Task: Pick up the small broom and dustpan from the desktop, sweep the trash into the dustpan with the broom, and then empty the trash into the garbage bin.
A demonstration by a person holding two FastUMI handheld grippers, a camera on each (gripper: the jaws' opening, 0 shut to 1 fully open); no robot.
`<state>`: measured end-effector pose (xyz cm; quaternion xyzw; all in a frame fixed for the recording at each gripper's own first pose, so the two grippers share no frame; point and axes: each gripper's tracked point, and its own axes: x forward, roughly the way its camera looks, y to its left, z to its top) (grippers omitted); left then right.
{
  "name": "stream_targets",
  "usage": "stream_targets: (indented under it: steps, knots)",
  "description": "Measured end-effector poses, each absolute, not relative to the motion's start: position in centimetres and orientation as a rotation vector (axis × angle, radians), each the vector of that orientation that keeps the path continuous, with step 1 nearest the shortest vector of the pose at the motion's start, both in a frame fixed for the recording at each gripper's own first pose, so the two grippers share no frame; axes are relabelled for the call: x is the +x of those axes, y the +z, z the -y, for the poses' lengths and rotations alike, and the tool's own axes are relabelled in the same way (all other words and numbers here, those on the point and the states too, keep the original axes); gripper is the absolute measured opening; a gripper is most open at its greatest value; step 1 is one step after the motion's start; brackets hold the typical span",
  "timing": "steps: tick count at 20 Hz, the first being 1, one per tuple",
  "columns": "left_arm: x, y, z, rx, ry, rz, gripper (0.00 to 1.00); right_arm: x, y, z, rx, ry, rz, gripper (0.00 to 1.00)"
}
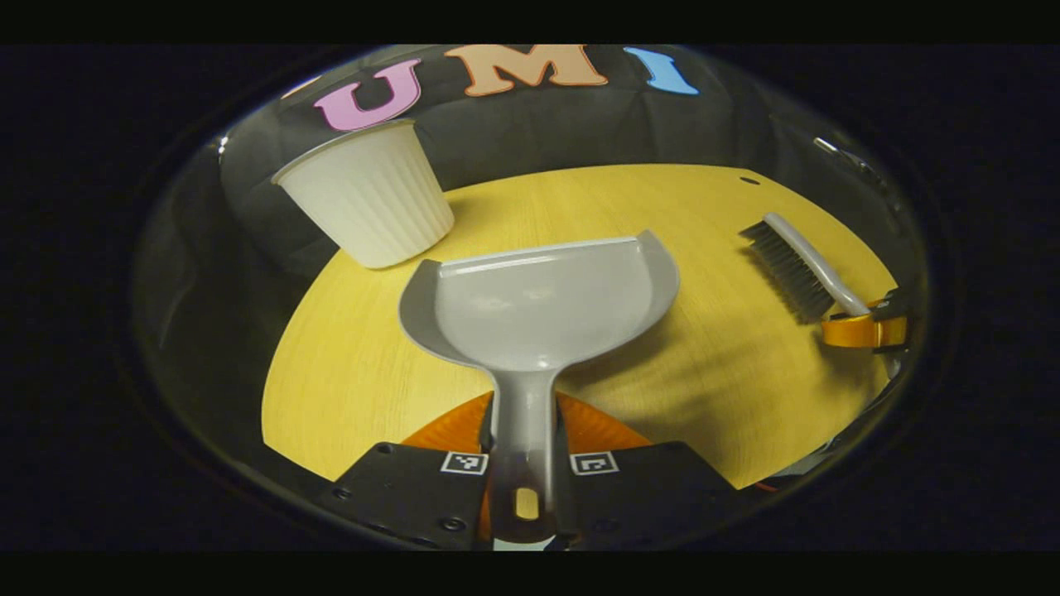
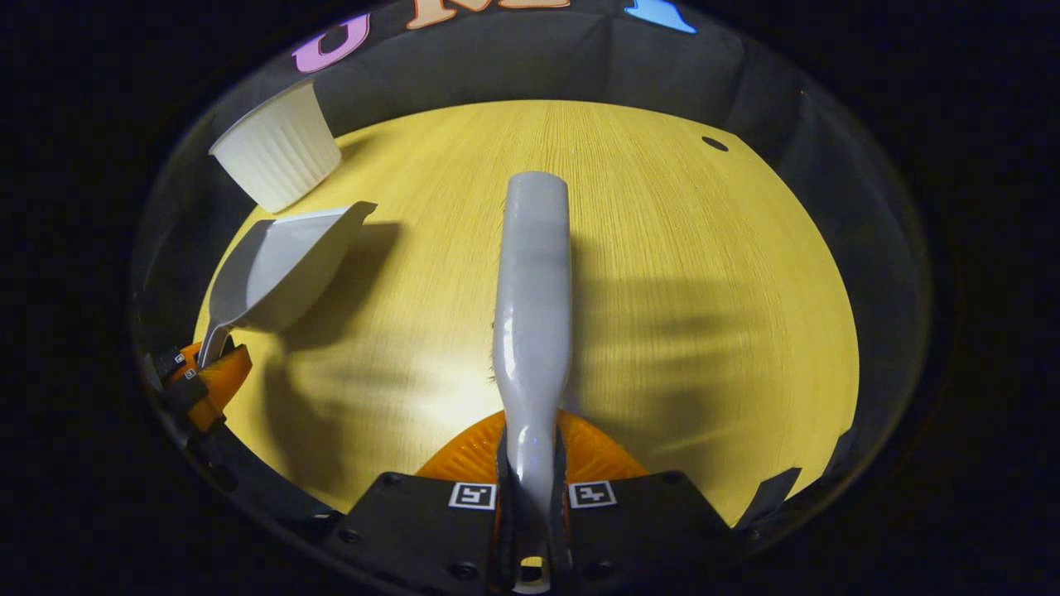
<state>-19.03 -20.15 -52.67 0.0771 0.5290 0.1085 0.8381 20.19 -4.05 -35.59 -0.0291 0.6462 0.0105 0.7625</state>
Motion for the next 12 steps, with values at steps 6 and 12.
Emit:
stream_targets:
  steps: [6, 12]
  knots:
    - [-19.0, -52.4, 20.2, 0.174, 0.219, -1.162, 0.24, 20.3, -33.7, 3.7, -0.054, 0.021, -1.518, 0.20]
    - [-17.5, -50.7, 21.3, 0.184, 0.202, -1.074, 0.98, 21.4, -32.1, 2.9, -0.049, 0.041, -1.442, 0.77]
